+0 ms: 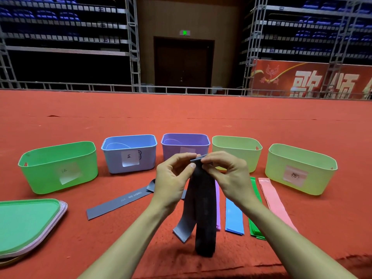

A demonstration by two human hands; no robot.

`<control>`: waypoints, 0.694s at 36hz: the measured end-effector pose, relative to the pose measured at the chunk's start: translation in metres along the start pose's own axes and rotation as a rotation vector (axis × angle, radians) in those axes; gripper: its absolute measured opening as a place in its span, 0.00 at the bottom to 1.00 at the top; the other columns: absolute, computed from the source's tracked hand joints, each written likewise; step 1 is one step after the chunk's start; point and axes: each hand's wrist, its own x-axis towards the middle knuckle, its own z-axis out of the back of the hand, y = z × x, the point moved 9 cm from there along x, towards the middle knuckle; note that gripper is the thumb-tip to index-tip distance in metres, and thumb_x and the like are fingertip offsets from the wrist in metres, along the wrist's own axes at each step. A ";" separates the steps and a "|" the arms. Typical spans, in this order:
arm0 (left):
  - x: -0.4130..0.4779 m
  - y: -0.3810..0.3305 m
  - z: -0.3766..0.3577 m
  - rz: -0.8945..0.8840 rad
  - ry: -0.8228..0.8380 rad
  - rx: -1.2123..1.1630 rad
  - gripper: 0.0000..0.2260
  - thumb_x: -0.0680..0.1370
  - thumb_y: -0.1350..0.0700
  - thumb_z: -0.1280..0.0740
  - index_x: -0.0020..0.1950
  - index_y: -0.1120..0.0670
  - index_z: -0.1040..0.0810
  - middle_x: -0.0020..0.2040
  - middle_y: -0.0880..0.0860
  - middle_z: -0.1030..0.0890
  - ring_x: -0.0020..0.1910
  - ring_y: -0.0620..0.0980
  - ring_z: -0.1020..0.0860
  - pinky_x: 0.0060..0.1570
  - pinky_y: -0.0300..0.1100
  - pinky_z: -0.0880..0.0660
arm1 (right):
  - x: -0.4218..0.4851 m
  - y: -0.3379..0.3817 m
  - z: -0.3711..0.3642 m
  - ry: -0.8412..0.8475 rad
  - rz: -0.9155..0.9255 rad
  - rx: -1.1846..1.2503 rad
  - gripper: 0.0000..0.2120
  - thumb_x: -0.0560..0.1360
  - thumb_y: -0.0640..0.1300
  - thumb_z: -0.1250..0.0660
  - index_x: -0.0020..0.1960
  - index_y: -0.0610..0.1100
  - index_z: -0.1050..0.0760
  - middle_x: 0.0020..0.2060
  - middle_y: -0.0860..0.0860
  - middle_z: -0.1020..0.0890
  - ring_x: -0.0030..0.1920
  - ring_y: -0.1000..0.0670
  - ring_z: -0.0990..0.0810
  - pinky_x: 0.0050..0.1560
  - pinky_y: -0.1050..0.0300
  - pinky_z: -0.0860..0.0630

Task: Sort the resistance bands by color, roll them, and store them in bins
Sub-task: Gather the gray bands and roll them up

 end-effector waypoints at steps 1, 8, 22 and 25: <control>0.000 -0.002 0.000 -0.009 -0.008 0.006 0.13 0.75 0.71 0.33 0.50 0.54 0.18 0.47 0.50 0.15 0.50 0.48 0.18 0.51 0.38 0.24 | 0.000 0.001 0.000 -0.007 0.009 -0.009 0.09 0.70 0.32 0.28 0.46 0.44 0.17 0.44 0.49 0.17 0.46 0.53 0.17 0.48 0.61 0.22; 0.001 -0.008 0.000 -0.029 -0.034 -0.001 0.12 0.74 0.72 0.33 0.48 0.56 0.17 0.45 0.50 0.14 0.48 0.47 0.17 0.49 0.36 0.24 | 0.000 0.001 0.009 -0.095 -0.060 0.030 0.14 0.66 0.30 0.25 0.42 0.48 0.18 0.44 0.45 0.25 0.41 0.60 0.24 0.45 0.70 0.27; 0.003 0.002 0.002 0.073 -0.059 -0.082 0.08 0.74 0.70 0.31 0.47 0.59 0.17 0.42 0.53 0.14 0.43 0.48 0.17 0.43 0.37 0.22 | -0.005 -0.014 -0.001 -0.046 -0.162 0.262 0.12 0.69 0.24 0.31 0.42 0.39 0.18 0.43 0.51 0.15 0.46 0.54 0.17 0.48 0.62 0.22; 0.005 0.005 0.006 0.084 -0.081 -0.086 0.07 0.74 0.69 0.30 0.47 0.59 0.17 0.44 0.56 0.14 0.45 0.51 0.17 0.44 0.41 0.20 | -0.005 -0.015 -0.004 -0.025 -0.160 0.254 0.09 0.71 0.26 0.31 0.44 0.38 0.18 0.44 0.45 0.16 0.46 0.53 0.18 0.50 0.59 0.21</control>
